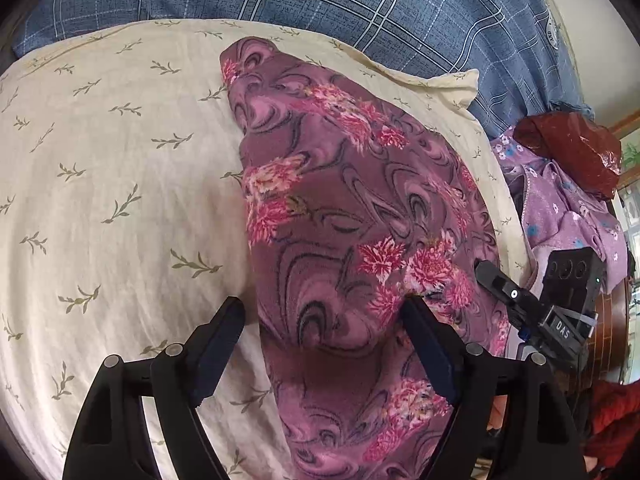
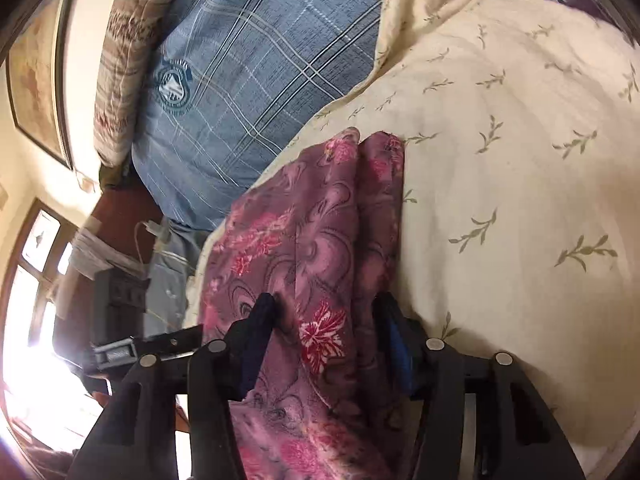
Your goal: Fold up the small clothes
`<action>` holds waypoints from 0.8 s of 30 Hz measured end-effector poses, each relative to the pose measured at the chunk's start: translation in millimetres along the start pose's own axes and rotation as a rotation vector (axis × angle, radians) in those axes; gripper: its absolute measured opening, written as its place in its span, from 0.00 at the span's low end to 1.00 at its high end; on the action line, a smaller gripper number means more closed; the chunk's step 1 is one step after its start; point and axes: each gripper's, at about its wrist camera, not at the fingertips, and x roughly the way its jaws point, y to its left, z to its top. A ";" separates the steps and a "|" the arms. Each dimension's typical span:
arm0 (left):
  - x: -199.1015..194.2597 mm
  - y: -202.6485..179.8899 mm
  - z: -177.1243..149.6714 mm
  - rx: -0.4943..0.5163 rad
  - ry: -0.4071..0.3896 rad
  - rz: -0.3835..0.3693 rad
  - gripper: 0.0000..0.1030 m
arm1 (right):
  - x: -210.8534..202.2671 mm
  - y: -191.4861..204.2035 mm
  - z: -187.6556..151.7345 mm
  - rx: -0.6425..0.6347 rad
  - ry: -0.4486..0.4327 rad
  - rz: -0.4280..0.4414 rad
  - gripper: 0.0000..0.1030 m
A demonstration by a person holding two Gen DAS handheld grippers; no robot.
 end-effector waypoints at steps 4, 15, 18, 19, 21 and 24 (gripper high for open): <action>0.9 -6.5 -0.9 0.005 -0.001 -0.040 0.64 | 5.7 19.9 -5.6 -0.076 -0.023 -0.137 0.48; -106.0 23.5 -3.1 -0.022 -0.185 -0.172 0.31 | 4.6 115.6 -7.1 -0.055 -0.034 -0.011 0.26; -149.9 46.5 0.4 -0.025 -0.276 -0.090 0.43 | 20.6 155.1 -2.9 -0.094 -0.060 0.065 0.28; -155.2 55.0 1.2 -0.027 -0.291 -0.045 0.48 | 31.3 165.1 -2.3 -0.122 -0.058 0.047 0.29; -150.3 73.8 1.0 -0.025 -0.293 0.075 0.53 | 59.2 175.6 -3.7 -0.169 -0.030 -0.030 0.29; -108.6 108.2 -3.1 -0.027 -0.218 0.293 0.53 | 114.9 171.6 -19.9 -0.273 0.074 -0.262 0.29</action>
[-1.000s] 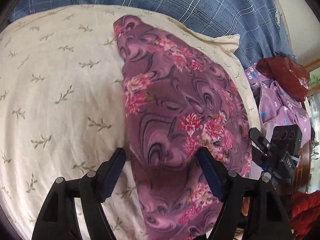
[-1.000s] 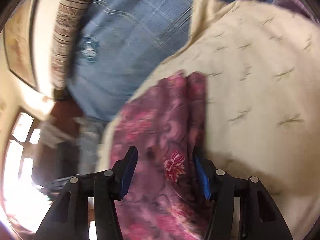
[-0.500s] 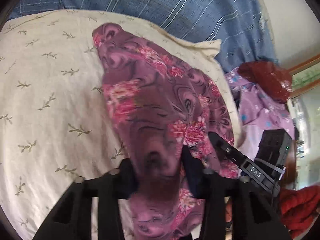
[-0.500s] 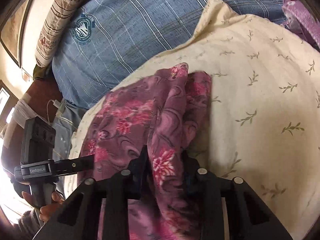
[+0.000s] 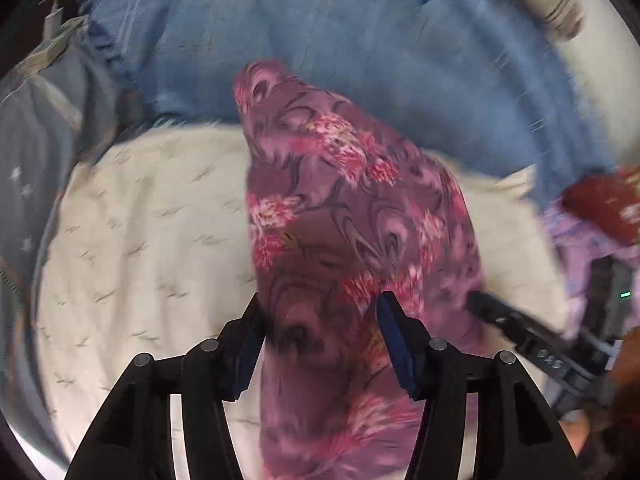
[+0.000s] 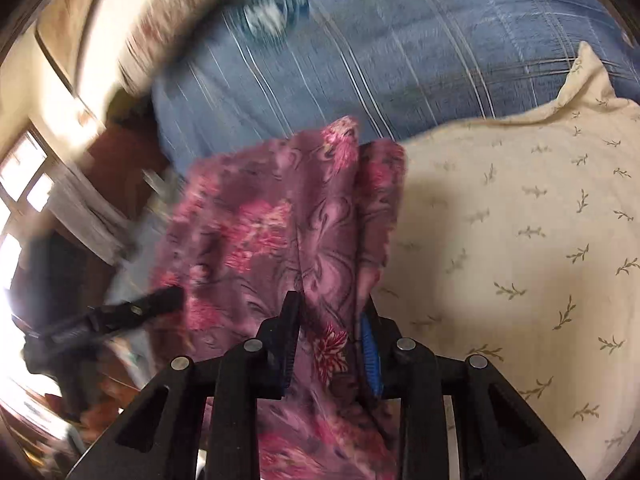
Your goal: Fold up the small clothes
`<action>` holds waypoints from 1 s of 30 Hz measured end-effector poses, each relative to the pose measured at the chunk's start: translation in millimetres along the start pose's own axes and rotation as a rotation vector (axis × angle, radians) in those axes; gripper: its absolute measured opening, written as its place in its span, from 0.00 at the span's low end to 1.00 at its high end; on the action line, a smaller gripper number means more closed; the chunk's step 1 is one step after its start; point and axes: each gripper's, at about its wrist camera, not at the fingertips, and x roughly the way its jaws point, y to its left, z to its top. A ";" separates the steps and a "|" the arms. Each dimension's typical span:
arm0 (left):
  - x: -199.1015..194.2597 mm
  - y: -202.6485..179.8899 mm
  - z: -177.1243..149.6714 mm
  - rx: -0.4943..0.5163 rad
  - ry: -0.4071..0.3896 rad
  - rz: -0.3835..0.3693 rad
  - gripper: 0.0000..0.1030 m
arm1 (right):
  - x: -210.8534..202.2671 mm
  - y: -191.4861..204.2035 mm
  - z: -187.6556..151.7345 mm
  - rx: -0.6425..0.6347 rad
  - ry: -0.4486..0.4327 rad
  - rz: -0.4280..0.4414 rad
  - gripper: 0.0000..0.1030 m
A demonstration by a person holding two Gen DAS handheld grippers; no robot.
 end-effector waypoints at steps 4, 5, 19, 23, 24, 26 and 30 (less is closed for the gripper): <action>30.8 20.7 -17.2 -0.032 -0.002 -0.006 0.75 | 16.6 1.3 -19.6 -0.099 -0.030 -0.099 0.40; 30.7 24.3 -16.1 -0.053 0.004 -0.031 0.74 | 13.6 -1.8 -18.7 -0.086 -0.023 -0.093 0.40; -16.0 28.5 -104.0 0.037 -0.007 0.019 0.66 | -14.4 31.3 -79.4 -0.216 -0.046 -0.137 0.42; -52.6 7.9 -117.6 0.152 -0.080 0.064 0.61 | -47.4 55.4 -82.6 -0.265 -0.075 -0.140 0.42; -62.2 5.2 -122.0 0.161 -0.108 0.073 0.63 | -58.8 60.1 -86.8 -0.268 -0.096 -0.131 0.45; -80.1 0.8 -131.7 0.164 -0.141 0.098 0.67 | -79.8 64.1 -93.9 -0.241 -0.126 -0.129 0.62; -109.7 -8.3 -159.9 0.153 -0.182 0.136 0.74 | -108.8 60.8 -111.3 -0.126 -0.137 -0.157 0.83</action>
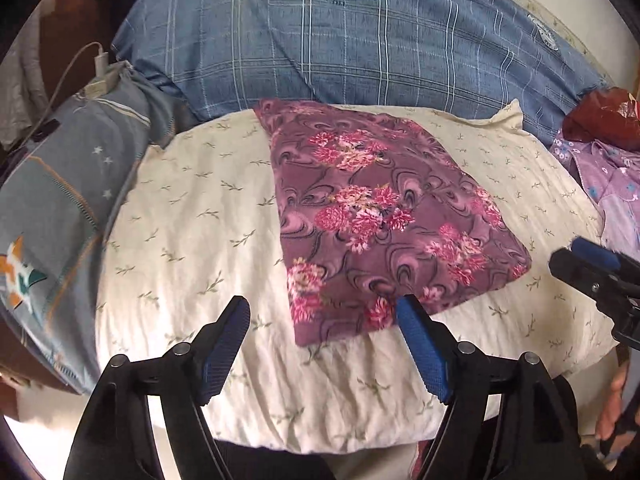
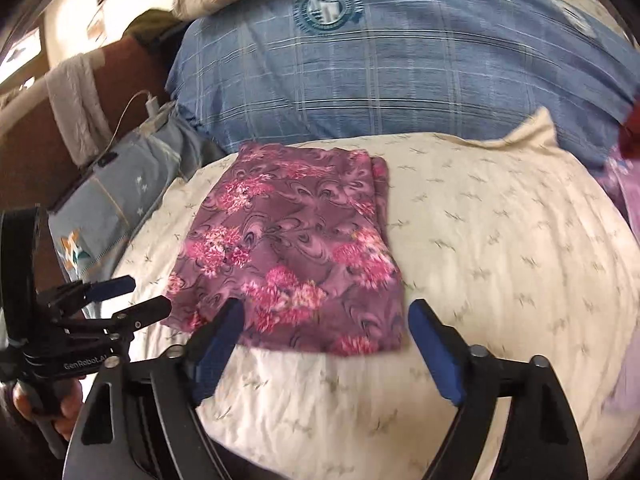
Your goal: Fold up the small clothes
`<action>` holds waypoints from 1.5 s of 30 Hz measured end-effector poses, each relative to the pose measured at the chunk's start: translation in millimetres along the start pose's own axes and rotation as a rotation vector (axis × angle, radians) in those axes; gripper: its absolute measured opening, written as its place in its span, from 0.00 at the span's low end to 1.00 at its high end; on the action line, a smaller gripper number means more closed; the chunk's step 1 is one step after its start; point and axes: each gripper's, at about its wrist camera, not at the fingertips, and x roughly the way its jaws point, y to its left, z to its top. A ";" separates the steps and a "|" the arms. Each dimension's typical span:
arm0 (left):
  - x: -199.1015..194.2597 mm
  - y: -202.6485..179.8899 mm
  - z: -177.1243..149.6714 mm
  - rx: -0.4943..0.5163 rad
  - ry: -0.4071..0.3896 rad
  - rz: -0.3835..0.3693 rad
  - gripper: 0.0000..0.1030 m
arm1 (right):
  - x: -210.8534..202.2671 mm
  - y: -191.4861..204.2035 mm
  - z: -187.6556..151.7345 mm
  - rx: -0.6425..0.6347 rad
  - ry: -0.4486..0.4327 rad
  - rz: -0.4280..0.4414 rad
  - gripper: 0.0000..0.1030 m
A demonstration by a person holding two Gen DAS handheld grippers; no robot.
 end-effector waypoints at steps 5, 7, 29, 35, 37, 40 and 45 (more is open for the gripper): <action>-37.3 -15.6 -25.2 0.009 -0.032 0.028 0.76 | -10.4 -1.3 -29.7 0.039 0.144 -0.162 0.83; -43.1 -19.0 -33.1 0.008 -0.035 0.030 0.76 | -16.9 2.4 -45.2 0.001 0.156 -0.177 0.83; -87.1 -25.7 -52.7 0.105 -0.062 -0.003 0.74 | -74.4 13.9 -51.6 -0.131 -0.044 -0.308 0.83; -86.3 -25.5 -54.1 0.120 -0.039 -0.021 0.74 | -72.5 11.3 -52.4 -0.134 -0.031 -0.320 0.83; -85.3 -27.9 -55.2 0.140 -0.032 -0.031 0.74 | -73.1 10.8 -52.1 -0.136 -0.032 -0.319 0.83; -86.1 -31.6 -56.7 0.162 -0.032 -0.038 0.74 | -73.9 10.3 -51.8 -0.138 -0.033 -0.328 0.83; -87.6 -33.3 -57.2 0.166 -0.035 -0.031 0.74 | -73.9 6.3 -51.2 -0.119 -0.024 -0.324 0.83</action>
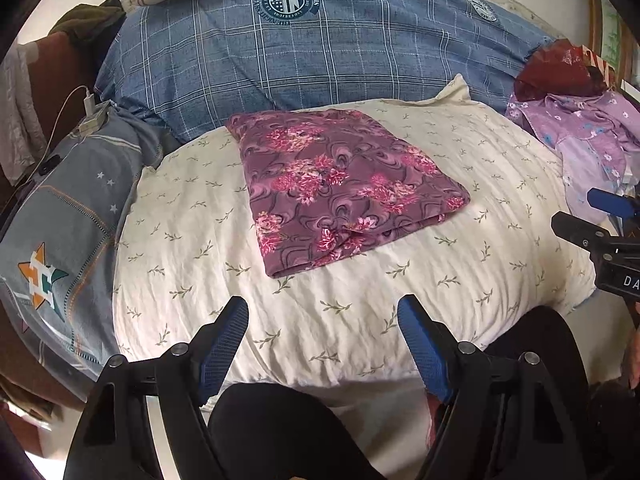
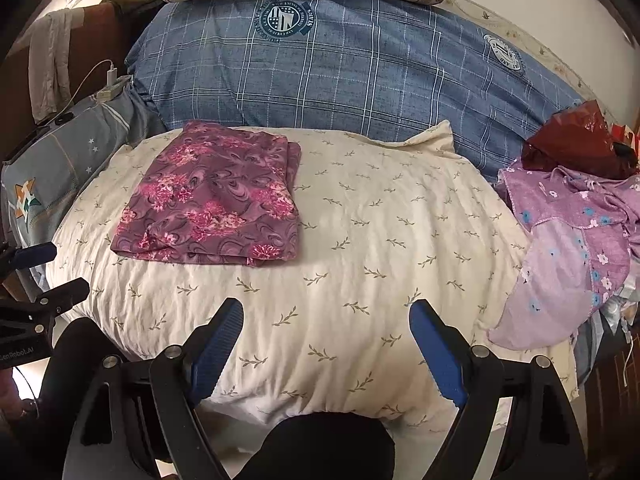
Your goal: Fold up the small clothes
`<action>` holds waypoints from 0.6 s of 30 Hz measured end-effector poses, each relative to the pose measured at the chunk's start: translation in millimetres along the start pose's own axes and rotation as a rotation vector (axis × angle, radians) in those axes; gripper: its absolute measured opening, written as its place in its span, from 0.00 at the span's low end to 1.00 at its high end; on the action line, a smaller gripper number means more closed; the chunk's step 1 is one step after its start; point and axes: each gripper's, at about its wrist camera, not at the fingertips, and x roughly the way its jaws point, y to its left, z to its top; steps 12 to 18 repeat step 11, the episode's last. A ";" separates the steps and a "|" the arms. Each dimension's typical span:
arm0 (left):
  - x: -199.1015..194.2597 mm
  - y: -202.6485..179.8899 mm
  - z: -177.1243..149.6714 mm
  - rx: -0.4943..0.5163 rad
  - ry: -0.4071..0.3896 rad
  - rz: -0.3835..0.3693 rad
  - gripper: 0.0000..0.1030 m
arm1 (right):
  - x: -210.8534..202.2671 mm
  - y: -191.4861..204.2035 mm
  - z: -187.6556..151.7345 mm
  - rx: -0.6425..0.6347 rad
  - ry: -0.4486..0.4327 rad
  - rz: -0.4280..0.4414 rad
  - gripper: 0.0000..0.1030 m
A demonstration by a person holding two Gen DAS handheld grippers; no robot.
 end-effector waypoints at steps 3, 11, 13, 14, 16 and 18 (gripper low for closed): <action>0.8 0.8 -0.5 -0.007 0.004 0.004 0.74 | 1.1 -1.9 0.3 0.008 0.005 0.007 0.83; -7.9 -0.8 5.2 -0.025 -0.055 0.036 0.76 | 5.4 -1.4 -1.7 0.015 0.022 0.013 0.83; -7.9 -0.8 5.2 -0.025 -0.055 0.036 0.76 | 5.4 -1.4 -1.7 0.015 0.022 0.013 0.83; -7.9 -0.8 5.2 -0.025 -0.055 0.036 0.76 | 5.4 -1.4 -1.7 0.015 0.022 0.013 0.83; -7.9 -0.8 5.2 -0.025 -0.055 0.036 0.76 | 5.4 -1.4 -1.7 0.015 0.022 0.013 0.83; -7.9 -0.8 5.2 -0.025 -0.055 0.036 0.76 | 5.4 -1.4 -1.7 0.015 0.022 0.013 0.83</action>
